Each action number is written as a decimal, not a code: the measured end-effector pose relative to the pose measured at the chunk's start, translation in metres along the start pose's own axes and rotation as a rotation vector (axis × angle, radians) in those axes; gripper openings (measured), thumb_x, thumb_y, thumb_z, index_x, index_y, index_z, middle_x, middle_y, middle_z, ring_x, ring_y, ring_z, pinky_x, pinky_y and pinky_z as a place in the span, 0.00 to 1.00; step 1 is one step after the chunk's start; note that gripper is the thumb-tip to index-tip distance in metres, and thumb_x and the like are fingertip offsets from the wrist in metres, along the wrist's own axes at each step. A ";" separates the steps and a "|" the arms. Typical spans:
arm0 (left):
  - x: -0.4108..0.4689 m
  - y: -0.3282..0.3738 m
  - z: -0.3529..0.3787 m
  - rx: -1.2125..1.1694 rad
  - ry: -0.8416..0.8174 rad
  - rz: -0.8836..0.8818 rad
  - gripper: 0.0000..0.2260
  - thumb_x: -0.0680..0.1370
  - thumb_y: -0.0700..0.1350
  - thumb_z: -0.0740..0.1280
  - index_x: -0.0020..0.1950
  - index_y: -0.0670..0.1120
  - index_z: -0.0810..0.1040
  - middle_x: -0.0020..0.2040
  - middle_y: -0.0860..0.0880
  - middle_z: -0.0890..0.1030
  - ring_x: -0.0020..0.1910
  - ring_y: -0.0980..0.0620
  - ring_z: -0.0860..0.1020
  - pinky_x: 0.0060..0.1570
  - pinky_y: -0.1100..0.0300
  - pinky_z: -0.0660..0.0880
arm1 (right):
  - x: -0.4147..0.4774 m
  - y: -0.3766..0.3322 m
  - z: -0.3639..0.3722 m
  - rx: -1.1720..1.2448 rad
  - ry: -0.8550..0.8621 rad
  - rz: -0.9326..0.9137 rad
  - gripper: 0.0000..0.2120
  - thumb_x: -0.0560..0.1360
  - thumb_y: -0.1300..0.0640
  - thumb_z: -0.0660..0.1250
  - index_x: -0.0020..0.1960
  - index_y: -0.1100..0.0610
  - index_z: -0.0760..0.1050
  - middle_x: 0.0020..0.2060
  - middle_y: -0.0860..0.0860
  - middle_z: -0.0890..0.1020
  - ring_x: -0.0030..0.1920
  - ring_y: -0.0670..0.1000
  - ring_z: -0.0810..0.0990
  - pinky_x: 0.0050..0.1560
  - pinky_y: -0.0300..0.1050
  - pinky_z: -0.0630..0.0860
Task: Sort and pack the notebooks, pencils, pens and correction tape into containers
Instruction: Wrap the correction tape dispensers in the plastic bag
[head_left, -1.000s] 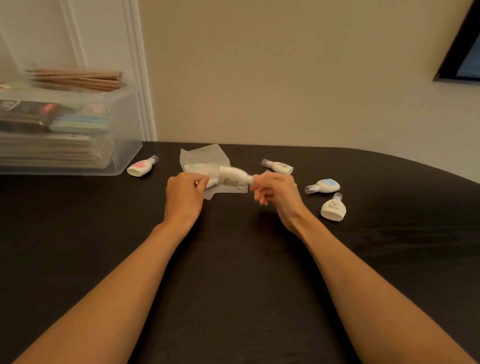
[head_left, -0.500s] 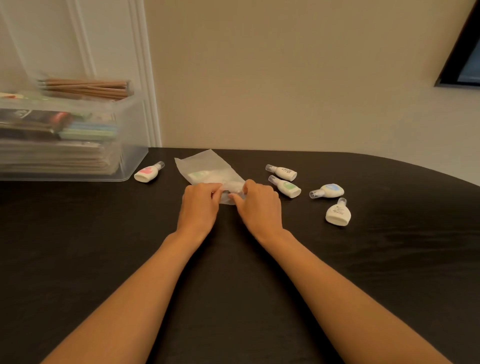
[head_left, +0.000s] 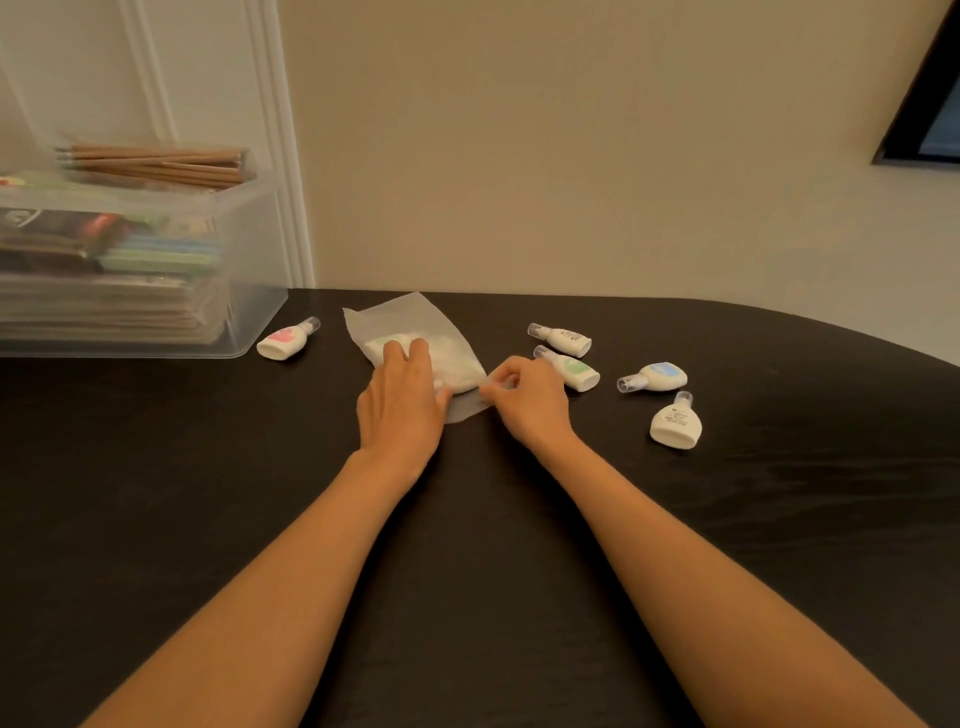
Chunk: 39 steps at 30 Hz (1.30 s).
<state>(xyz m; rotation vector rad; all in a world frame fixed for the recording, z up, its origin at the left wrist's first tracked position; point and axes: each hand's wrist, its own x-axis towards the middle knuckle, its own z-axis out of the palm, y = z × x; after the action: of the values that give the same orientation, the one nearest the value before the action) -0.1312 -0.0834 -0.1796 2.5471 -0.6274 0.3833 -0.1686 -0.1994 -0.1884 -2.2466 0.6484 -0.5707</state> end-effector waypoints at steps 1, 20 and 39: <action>0.002 0.000 0.000 0.004 0.006 -0.017 0.12 0.78 0.46 0.64 0.58 0.44 0.67 0.56 0.44 0.71 0.51 0.45 0.74 0.41 0.56 0.67 | 0.001 -0.001 -0.001 0.012 0.002 0.005 0.05 0.73 0.57 0.68 0.38 0.52 0.75 0.49 0.54 0.80 0.53 0.54 0.76 0.53 0.51 0.75; 0.013 -0.017 0.003 -0.370 0.080 -0.119 0.06 0.77 0.39 0.63 0.52 0.44 0.76 0.47 0.44 0.78 0.44 0.50 0.74 0.37 0.62 0.66 | -0.002 0.020 -0.029 -0.567 0.089 -0.094 0.23 0.79 0.58 0.58 0.73 0.54 0.60 0.64 0.58 0.68 0.60 0.57 0.72 0.53 0.47 0.70; -0.001 -0.006 -0.001 -0.381 0.177 0.040 0.10 0.78 0.41 0.63 0.50 0.39 0.83 0.38 0.48 0.74 0.39 0.55 0.69 0.40 0.65 0.61 | -0.015 0.007 -0.049 0.493 0.112 -0.077 0.09 0.75 0.64 0.62 0.43 0.61 0.81 0.33 0.55 0.80 0.20 0.44 0.74 0.20 0.34 0.70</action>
<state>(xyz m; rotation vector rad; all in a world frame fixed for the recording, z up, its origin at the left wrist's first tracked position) -0.1292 -0.0777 -0.1815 2.1160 -0.6187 0.4498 -0.2105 -0.2202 -0.1653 -1.7912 0.4187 -0.8027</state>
